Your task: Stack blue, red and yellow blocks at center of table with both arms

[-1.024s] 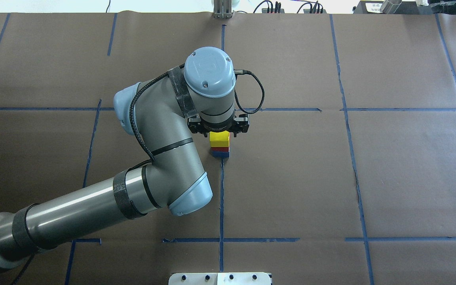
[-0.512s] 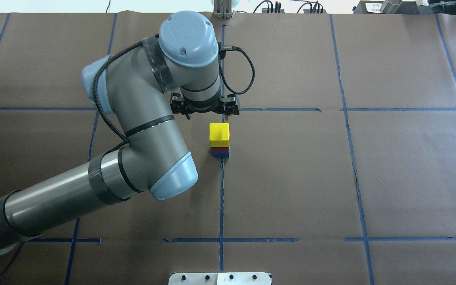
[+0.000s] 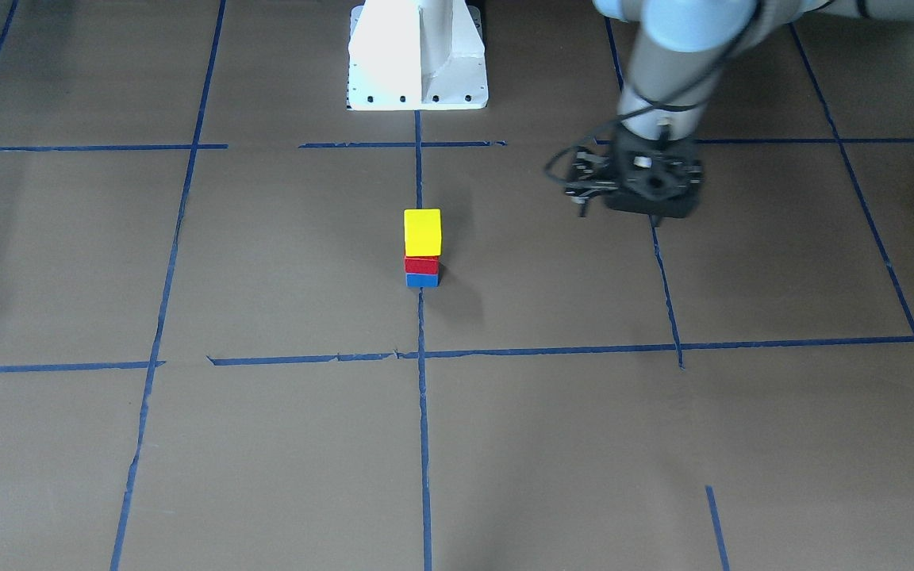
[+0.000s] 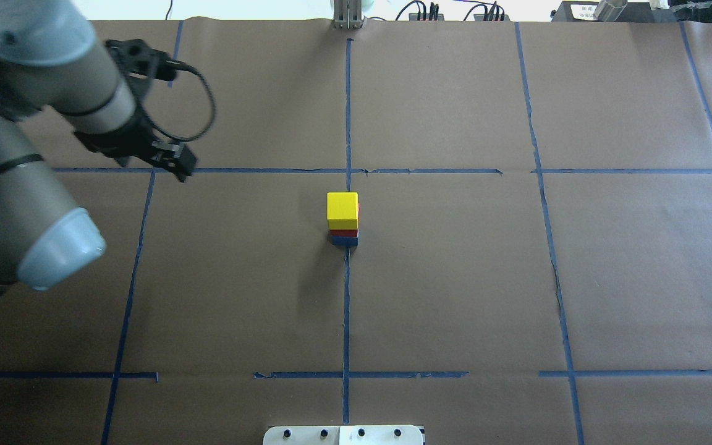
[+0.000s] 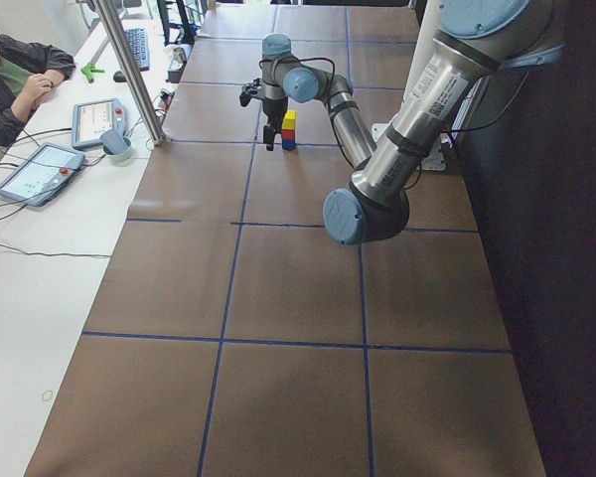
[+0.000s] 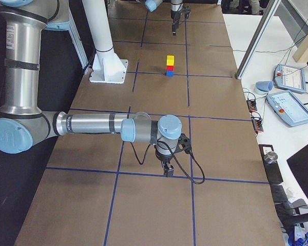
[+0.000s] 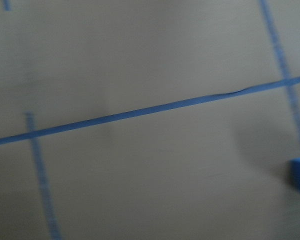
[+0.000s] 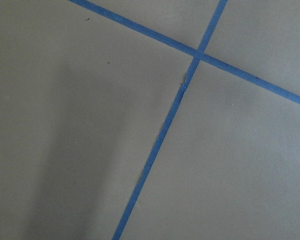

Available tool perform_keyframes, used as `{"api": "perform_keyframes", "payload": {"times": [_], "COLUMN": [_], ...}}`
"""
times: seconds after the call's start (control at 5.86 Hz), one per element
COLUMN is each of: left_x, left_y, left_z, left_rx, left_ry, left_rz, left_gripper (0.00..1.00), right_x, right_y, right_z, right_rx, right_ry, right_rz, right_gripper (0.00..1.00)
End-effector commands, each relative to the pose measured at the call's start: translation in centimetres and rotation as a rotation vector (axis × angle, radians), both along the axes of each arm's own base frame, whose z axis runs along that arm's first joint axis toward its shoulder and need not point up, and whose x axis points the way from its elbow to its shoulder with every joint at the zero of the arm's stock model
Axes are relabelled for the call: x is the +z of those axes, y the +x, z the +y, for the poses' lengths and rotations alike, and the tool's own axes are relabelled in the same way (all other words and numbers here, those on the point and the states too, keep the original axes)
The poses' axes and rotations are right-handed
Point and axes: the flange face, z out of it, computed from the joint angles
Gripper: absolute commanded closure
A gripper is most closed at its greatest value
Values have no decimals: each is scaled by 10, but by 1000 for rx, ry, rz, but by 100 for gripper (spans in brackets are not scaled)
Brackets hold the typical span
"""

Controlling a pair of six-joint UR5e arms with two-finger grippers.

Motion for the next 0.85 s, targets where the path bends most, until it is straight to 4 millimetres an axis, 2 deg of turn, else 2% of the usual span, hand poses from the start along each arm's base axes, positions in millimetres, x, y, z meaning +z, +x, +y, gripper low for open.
{"api": "perform_keyframes", "payload": {"times": [0.0,0.17,0.34,0.51,0.68], "left_x": [129,190,234,279,324], "left_y": [-159,-231,-267,-287,-316], "left_z": [-2,16,41,51,68], "left_rx": [53,21,-29,-54,12], "left_ry": [-64,-108,-188,-267,-220], "left_rz": [16,5,-12,-24,-19], "left_gripper": [0,0,0,0,0], "right_x": [-2,-2,-3,-4,-5], "right_y": [0,0,0,0,0], "right_z": [0,0,-2,-4,-4], "right_rx": [102,124,129,129,129], "right_ry": [-89,-108,-110,-107,-105], "right_rz": [5,5,6,6,6], "right_gripper": [1,1,1,0,0]}}
